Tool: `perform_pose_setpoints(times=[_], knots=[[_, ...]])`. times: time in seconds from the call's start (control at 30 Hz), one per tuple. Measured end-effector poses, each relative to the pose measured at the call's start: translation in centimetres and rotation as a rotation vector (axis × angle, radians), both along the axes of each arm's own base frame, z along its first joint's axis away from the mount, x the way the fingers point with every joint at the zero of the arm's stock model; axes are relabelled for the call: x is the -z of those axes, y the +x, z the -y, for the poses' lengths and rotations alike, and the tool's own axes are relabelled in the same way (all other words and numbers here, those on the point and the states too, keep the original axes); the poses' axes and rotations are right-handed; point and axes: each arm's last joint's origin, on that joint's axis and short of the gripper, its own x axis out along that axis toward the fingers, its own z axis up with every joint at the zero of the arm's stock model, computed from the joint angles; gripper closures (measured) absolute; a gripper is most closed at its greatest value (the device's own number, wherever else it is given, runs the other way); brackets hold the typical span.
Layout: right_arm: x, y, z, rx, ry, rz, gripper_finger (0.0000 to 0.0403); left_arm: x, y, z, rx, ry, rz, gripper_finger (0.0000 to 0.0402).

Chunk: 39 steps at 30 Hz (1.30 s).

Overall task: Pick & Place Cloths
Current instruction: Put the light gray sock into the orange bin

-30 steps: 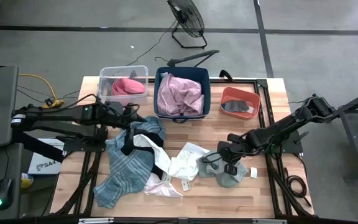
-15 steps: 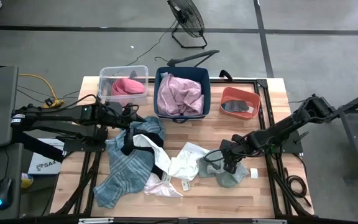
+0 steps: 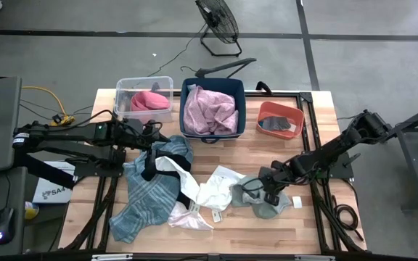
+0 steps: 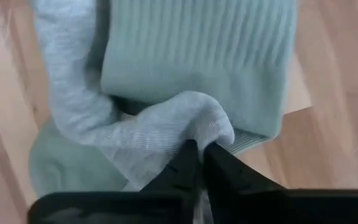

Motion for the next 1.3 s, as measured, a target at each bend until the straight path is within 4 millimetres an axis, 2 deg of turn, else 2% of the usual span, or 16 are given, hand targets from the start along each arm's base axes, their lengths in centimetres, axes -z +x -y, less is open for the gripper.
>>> perform_pose_setpoints(times=[0.17, 0.3, 0.53, 0.73, 1.03, 1.3], knots=[[-0.2, 0.1, -0.1, 0.004, 0.021, -0.005, 0.0397, 0.0, 0.0, 0.0, 0.0, 0.0, 0.0, 0.0158], [-1.4, 0.8, -0.5, -0.002, 0.033, 0.014, 0.0397, 0.0, 0.0, 0.0, 0.0, 0.0, 0.0, 0.0158], [-4.9, 2.0, -0.8, -0.034, -0.039, 0.031, 0.0398, 0.0, 0.0, -0.1, -0.033, 0.016, -0.001, 0.0158], [-8.5, 1.6, -0.3, 0.009, -0.162, 0.02, 0.0398, 0.0, 0.0, -0.1, -0.042, 0.02, -0.001, 0.0158], [-13.9, 0.1, 1.6, 0.14, -0.414, 0.114, 0.0399, 0.0, 0.0, -0.1, -0.042, 0.02, -0.001, 0.0158], [-15.8, -0.9, 4.9, 0.318, -0.664, 0.158, 0.0399, 0.0, 0.0, -0.1, -0.043, 0.02, -0.001, 0.0158]])
